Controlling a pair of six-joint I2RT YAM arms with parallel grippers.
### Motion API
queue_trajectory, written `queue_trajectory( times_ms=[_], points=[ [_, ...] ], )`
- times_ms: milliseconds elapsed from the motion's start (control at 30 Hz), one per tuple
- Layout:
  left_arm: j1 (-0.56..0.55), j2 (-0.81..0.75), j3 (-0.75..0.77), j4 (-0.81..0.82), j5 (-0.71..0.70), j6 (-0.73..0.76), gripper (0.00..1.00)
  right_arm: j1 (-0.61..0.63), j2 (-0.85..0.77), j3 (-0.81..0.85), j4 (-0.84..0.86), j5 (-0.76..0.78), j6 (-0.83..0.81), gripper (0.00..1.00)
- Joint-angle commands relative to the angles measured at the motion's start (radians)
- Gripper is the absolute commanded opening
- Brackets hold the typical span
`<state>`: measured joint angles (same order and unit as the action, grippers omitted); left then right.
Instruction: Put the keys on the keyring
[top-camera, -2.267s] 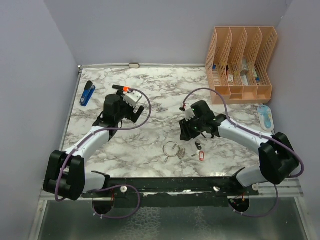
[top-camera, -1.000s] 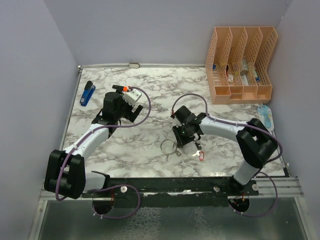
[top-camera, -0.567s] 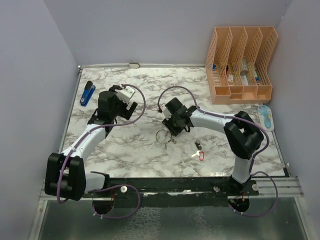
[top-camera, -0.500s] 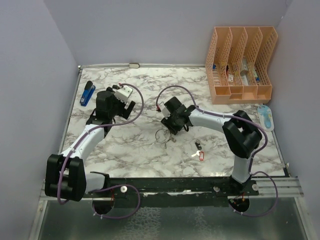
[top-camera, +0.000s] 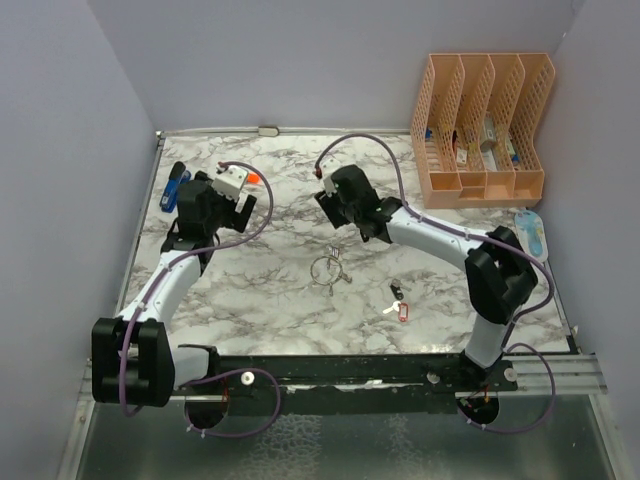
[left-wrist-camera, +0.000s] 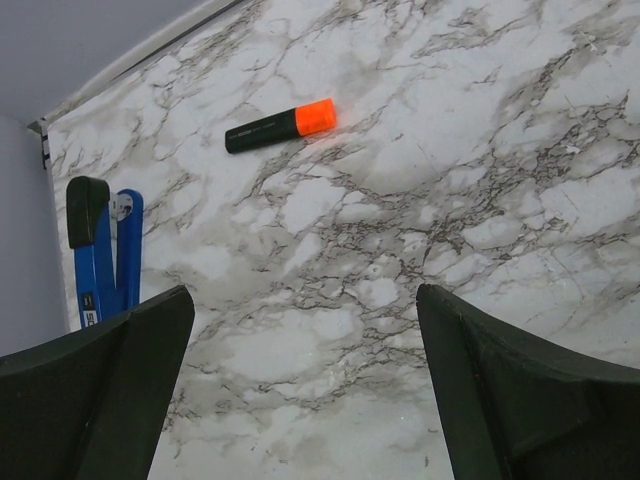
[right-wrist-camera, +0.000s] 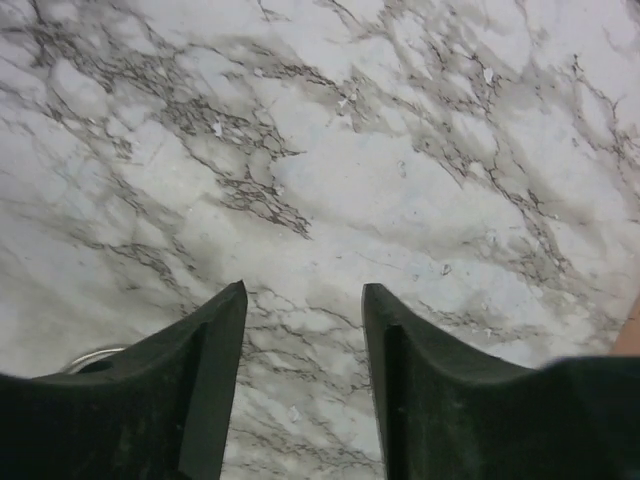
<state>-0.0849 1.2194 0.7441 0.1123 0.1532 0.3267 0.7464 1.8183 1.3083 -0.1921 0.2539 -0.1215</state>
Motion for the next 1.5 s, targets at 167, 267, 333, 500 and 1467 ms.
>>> queue_trajectory(
  times_ms=[167, 267, 333, 500, 1467],
  points=[
    [0.032, 0.003, 0.003, 0.054, 0.021, -0.040, 0.97, 0.018, -0.009, -0.065, -0.260, -0.146, 0.535, 0.34],
    [0.031, 0.011, 0.013, 0.052, 0.027, -0.041, 0.97, 0.026, 0.003, -0.097, -0.266, -0.136, 0.595, 0.32],
    [0.032, 0.016, 0.017, 0.051, 0.030, -0.043, 0.97, 0.028, 0.008, -0.109, -0.261, -0.147, 0.620, 0.31],
    [0.032, 0.022, 0.017, 0.055, 0.042, -0.054, 0.97, 0.031, 0.024, -0.096, -0.267, -0.137, 0.656, 0.31],
    [0.031, 0.032, 0.008, 0.062, 0.057, -0.063, 0.97, 0.033, 0.112, 0.004, -0.276, -0.031, 0.678, 0.28]
  ],
)
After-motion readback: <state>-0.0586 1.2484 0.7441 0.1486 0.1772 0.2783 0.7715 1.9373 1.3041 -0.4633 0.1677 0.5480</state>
